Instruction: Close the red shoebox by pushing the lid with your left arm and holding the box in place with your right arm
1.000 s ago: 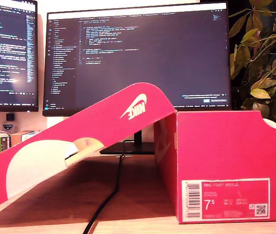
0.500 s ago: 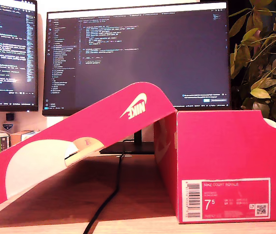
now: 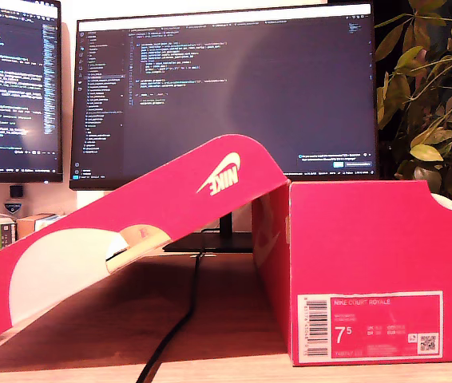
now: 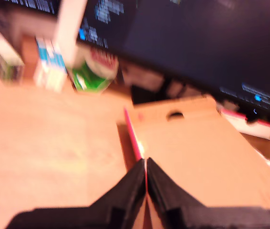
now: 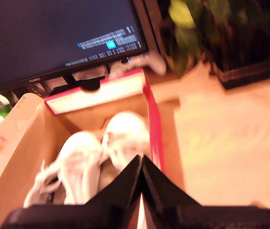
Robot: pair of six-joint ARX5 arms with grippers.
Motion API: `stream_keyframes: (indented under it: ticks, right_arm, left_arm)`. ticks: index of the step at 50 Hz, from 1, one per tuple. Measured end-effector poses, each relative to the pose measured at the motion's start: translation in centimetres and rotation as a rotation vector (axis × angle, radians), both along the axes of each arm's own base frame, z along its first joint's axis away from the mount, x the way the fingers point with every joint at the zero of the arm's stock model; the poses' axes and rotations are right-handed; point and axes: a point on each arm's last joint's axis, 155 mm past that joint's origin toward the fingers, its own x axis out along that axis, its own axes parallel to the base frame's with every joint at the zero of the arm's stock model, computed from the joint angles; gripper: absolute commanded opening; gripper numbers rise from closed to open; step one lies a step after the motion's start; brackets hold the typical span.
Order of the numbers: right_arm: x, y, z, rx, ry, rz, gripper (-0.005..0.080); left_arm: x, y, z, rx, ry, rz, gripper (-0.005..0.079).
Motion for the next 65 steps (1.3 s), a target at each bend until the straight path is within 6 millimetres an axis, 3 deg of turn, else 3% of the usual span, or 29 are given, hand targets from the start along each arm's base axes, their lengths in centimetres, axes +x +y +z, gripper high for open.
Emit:
stream_keyframes:
  ticks: [4,9,22,35,53,65]
  right_arm:
    - [1.0,0.0,0.1,-0.036,0.034,0.014,-0.0012]
    - [2.1,0.0,-0.9,-0.057,0.095,0.025,-0.0012]
    - [3.7,0.3,-6.9,-0.133,0.301,0.098,-0.0012]
    - [4.7,0.5,-11.7,-0.138,0.448,0.133,-0.0012]
    - [7.3,1.1,-11.7,-0.137,0.464,0.174,-0.0012]
    - [7.0,1.9,-14.2,-0.115,0.537,0.226,-0.0012]
  left_arm:
    - [0.9,-0.4,-0.5,0.015,0.047,-0.029,-0.0019]
    - [1.7,-0.7,-2.4,0.031,0.135,-0.053,-0.0019]
    - [2.8,-0.5,-6.8,0.029,0.311,-0.082,-0.0019]
    - [4.2,-0.9,-8.5,-0.048,0.412,-0.153,-0.0019]
    - [4.3,-3.0,-13.3,-0.163,0.608,-0.278,-0.0019]
    - [5.0,-3.6,-13.1,-0.19,0.606,-0.315,-0.0019]
